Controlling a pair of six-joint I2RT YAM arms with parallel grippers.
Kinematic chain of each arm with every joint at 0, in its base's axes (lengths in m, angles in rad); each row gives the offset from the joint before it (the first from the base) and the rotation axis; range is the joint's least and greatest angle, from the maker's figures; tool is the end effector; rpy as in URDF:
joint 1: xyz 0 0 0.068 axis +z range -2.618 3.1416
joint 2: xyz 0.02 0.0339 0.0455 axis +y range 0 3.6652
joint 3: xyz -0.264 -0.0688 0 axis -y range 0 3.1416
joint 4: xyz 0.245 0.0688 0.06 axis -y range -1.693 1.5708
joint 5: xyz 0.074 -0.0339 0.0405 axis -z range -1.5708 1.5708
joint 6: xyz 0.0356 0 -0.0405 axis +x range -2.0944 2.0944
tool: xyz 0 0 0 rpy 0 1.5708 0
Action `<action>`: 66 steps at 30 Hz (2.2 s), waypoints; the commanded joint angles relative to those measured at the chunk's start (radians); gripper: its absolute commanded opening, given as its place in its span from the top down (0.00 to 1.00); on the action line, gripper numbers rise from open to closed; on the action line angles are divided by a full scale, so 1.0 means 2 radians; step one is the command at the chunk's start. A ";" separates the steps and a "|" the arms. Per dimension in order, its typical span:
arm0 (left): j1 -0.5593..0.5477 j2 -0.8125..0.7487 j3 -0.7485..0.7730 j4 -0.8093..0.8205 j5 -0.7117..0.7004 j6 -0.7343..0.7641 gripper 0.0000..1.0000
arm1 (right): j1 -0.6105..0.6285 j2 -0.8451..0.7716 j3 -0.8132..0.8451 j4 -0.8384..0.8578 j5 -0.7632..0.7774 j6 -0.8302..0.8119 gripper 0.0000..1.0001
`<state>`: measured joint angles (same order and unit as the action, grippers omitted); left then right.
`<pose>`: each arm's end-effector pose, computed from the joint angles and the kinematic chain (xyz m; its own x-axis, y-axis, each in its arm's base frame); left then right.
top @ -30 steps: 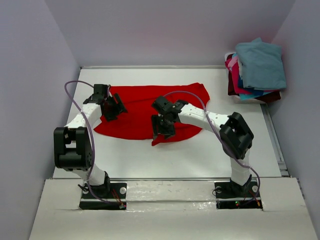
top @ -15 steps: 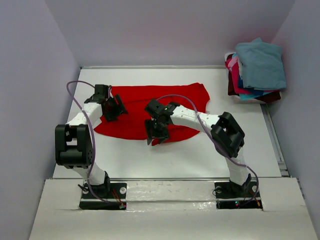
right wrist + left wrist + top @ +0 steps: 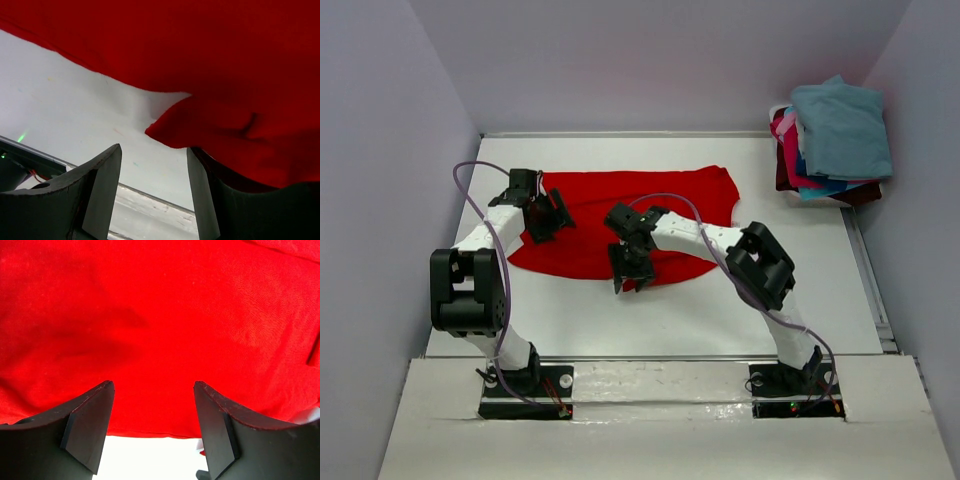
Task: Fold and stack the t-shirts
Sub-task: Fold the tshirt
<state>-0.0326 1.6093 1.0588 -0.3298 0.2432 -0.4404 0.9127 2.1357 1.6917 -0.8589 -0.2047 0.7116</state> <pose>0.3390 -0.0196 0.2166 -0.7758 -0.3887 -0.4970 -0.1612 0.8837 -0.4395 0.2616 0.3503 0.1805 -0.9740 -0.2145 -0.0724 -0.2264 0.9195 0.3213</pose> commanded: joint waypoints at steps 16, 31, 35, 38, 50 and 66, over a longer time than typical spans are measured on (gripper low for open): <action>-0.002 0.005 0.012 0.005 0.003 0.014 0.24 | 0.017 0.050 0.099 -0.062 0.053 -0.004 0.50; -0.002 0.010 0.014 0.005 0.005 0.015 0.24 | 0.017 0.042 0.065 -0.063 0.088 0.014 0.65; -0.002 0.009 0.012 0.005 0.004 0.015 0.24 | 0.017 0.048 0.071 -0.067 0.092 0.013 0.67; -0.002 0.009 0.010 0.007 0.004 0.015 0.24 | 0.017 0.050 0.078 -0.068 0.095 0.012 0.71; -0.002 0.016 0.017 0.003 0.001 0.016 0.24 | 0.017 0.008 0.057 -0.088 0.118 0.014 0.93; -0.002 0.033 0.024 0.005 0.002 0.018 0.24 | 0.017 -0.129 -0.040 -0.117 0.161 0.046 0.93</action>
<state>-0.0326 1.6737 1.0695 -0.3286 0.2440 -0.4232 0.9375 1.9316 1.6463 -1.0496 0.0685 0.7712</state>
